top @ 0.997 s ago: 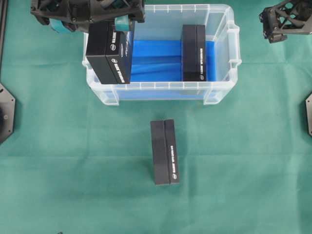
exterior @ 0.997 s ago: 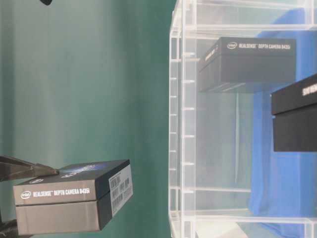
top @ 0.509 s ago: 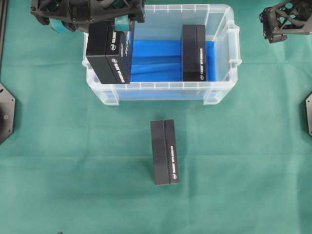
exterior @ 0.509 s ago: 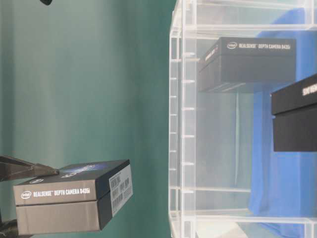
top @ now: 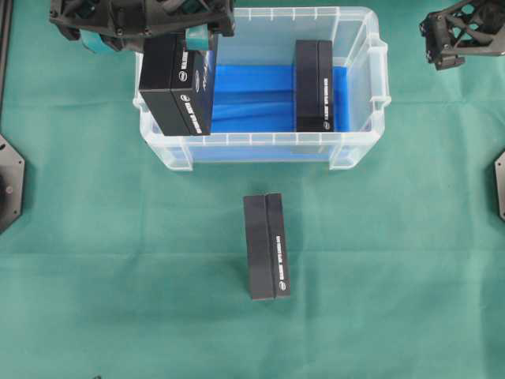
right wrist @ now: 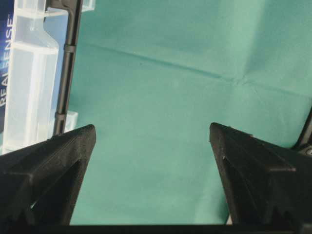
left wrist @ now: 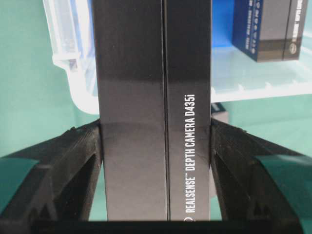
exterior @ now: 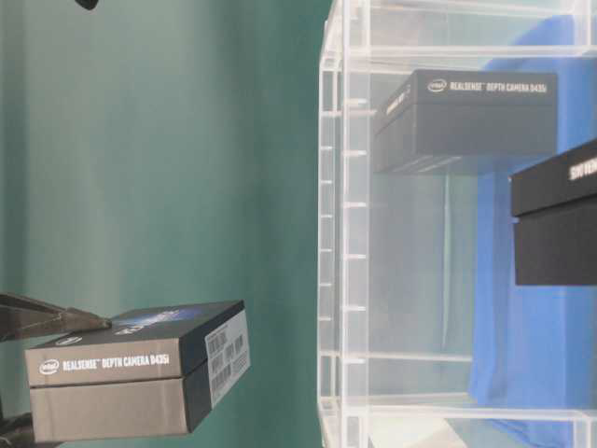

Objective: Take out the box from the case.
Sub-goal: 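Lift the left black box up out of the bin with the left gripper, then carry the box forward and lower it onto the table left of the first box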

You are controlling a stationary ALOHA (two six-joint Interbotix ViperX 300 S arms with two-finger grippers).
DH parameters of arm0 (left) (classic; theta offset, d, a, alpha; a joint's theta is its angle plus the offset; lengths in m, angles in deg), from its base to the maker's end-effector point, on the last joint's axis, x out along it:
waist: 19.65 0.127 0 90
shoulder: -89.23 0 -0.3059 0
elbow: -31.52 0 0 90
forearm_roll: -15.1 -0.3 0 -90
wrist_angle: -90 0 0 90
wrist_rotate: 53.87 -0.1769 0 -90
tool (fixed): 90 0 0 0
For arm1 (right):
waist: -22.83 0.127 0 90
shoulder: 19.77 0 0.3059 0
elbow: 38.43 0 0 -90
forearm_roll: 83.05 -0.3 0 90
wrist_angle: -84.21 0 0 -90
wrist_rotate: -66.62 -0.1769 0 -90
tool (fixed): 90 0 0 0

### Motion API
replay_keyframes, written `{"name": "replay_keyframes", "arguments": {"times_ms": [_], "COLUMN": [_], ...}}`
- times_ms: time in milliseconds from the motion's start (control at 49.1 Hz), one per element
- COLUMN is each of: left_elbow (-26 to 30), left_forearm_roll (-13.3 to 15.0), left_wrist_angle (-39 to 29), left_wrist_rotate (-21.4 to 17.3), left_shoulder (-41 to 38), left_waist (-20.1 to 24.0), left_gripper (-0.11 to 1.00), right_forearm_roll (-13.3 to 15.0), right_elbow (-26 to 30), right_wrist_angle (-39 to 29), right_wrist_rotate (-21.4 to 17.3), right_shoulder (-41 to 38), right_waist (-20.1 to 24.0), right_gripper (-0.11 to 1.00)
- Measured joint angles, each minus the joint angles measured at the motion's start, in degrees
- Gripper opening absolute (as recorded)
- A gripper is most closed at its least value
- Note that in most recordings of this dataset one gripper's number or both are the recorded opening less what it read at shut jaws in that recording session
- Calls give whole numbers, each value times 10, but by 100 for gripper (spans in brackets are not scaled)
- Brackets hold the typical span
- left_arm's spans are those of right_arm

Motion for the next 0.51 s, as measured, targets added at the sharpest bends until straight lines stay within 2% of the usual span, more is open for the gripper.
{"name": "replay_keyframes", "arguments": {"times_ms": [509], "left_elbow": [0], "left_forearm_roll": [-4], "left_wrist_angle": [-1], "left_wrist_rotate": [0], "left_shoulder": [0], "left_waist": [-1], "left_gripper": [61], "right_forearm_roll": [0], "right_elbow": [0], "right_wrist_angle": [0], "right_wrist_rotate": [0], "right_shoulder": [0], "right_waist": [1], "right_gripper": [91]}}
